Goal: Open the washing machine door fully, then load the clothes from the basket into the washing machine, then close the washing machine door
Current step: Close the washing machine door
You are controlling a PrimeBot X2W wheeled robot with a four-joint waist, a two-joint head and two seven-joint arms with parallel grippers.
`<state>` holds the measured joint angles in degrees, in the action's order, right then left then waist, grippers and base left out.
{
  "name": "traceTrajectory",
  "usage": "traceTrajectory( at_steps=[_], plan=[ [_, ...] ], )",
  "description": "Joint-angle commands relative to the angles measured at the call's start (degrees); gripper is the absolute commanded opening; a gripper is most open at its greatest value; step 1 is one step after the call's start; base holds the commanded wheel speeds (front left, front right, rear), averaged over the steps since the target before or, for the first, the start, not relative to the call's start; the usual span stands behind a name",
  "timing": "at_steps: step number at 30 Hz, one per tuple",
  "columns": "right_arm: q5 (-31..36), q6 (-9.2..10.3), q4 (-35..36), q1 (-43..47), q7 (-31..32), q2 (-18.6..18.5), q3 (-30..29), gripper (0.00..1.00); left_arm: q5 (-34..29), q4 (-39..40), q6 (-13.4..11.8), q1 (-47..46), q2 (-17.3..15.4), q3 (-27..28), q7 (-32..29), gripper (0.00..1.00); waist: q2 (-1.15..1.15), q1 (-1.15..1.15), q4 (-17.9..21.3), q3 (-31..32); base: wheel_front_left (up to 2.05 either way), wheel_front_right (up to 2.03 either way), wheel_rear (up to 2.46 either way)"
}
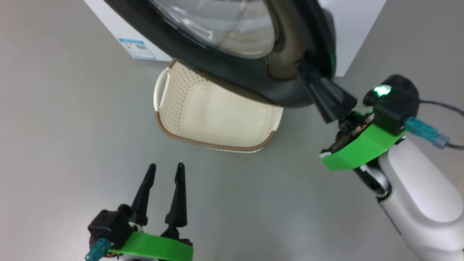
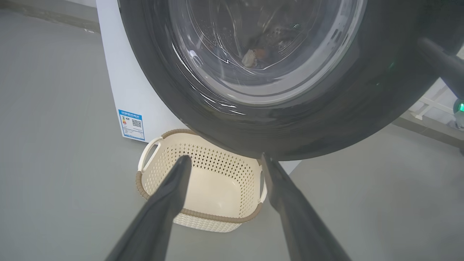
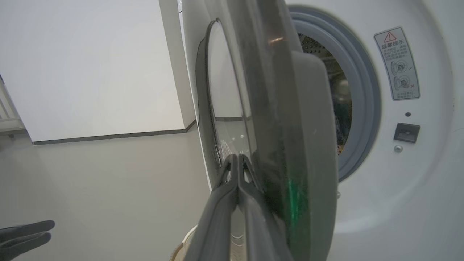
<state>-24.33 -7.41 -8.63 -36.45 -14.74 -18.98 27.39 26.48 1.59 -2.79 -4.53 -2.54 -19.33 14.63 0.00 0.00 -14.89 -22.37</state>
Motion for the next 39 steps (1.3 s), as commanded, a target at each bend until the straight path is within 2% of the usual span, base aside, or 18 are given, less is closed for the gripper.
traceTrajectory(
  at_steps=[1, 26, 39],
  plan=[
    [-0.65, -0.08, 1.43, -0.98, -0.26, -0.26, -0.13, 0.0, -0.37, 1.83, -0.53, -1.25, -0.33, 1.25, 0.37, 1.0, 0.0, 0.0, -0.55, -1.75, 0.0, 0.0, 0.0],
    [-0.88, -0.08, 1.64, -9.05, -0.26, -6.56, -1.87, 0.0, 1.32, 4.85, -3.21, -3.75, -0.33, -2.88, 0.37, 1.0, 0.0, 0.0, -3.08, -8.88, 0.0, 0.0, 0.0],
    [-1.4, -0.08, 1.39, -17.96, -0.26, -11.06, -1.16, 0.0, 1.89, 9.35, -6.1, -6.03, -0.33, -7.45, 0.37, 1.0, 0.0, 0.0, -4.14, -14.43, 0.0, 0.0, 0.0]
  ],
)
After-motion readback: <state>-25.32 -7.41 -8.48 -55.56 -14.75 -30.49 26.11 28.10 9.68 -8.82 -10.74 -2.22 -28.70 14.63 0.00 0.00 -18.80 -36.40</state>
